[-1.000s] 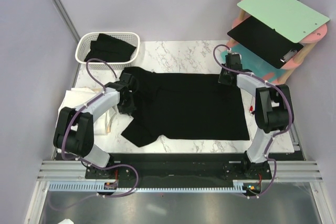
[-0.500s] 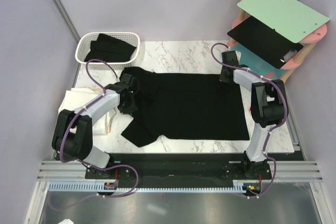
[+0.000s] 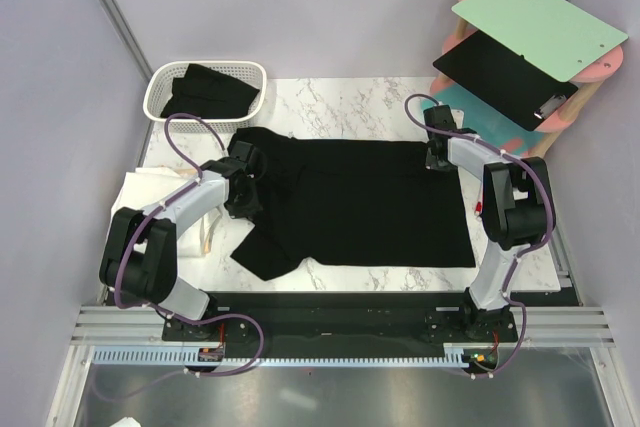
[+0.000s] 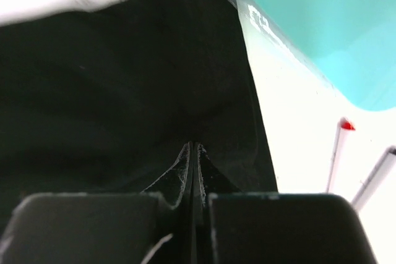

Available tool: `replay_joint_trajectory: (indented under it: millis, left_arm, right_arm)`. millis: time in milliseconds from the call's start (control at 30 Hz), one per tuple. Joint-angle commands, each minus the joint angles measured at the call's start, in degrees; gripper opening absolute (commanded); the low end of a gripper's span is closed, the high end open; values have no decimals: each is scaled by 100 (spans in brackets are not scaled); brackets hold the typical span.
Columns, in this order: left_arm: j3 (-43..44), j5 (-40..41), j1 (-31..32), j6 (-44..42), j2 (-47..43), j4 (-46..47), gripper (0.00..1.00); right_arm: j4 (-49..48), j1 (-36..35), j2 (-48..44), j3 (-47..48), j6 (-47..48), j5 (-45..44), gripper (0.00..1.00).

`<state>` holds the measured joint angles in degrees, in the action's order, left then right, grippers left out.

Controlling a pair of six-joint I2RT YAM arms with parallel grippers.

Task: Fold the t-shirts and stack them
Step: Fold the flattened tshirt in 1/3 of the way

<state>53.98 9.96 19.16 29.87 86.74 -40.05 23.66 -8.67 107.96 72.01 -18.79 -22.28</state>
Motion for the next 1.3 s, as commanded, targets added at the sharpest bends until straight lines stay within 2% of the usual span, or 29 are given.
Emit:
replay_joint_trajectory:
  millis: [0,200,433,600,700,1033,1267]
  left_arm:
    - [-89,24,27,221,-17,165,2]
    - [-361,7,27,362,-201,138,2]
    - [-835,-187,167,581,-561,129,2]
    - [-1056,-47,562,862,-1158,16,2]
    - [-1170,-2,677,916,-1221,-38,2]
    - [-1205,76,800,1030,-580,-38,2]
    - [-1188,138,809,1205,-141,-169,2]
  right_arm:
    - [227,5,-144,-143,33,-189,0]
    - [-28,-117,-863,-538,164,628,0]
    - [-142,-715,-1418,-732,209,804,0]
    - [-415,-1093,-1032,-689,121,1156,0]
    - [-599,-1339,-690,-566,60,1279,0]
    - [-880,-1884,532,638,7,1630,0]
    - [-872,-1919,717,1166,15,1859,0]
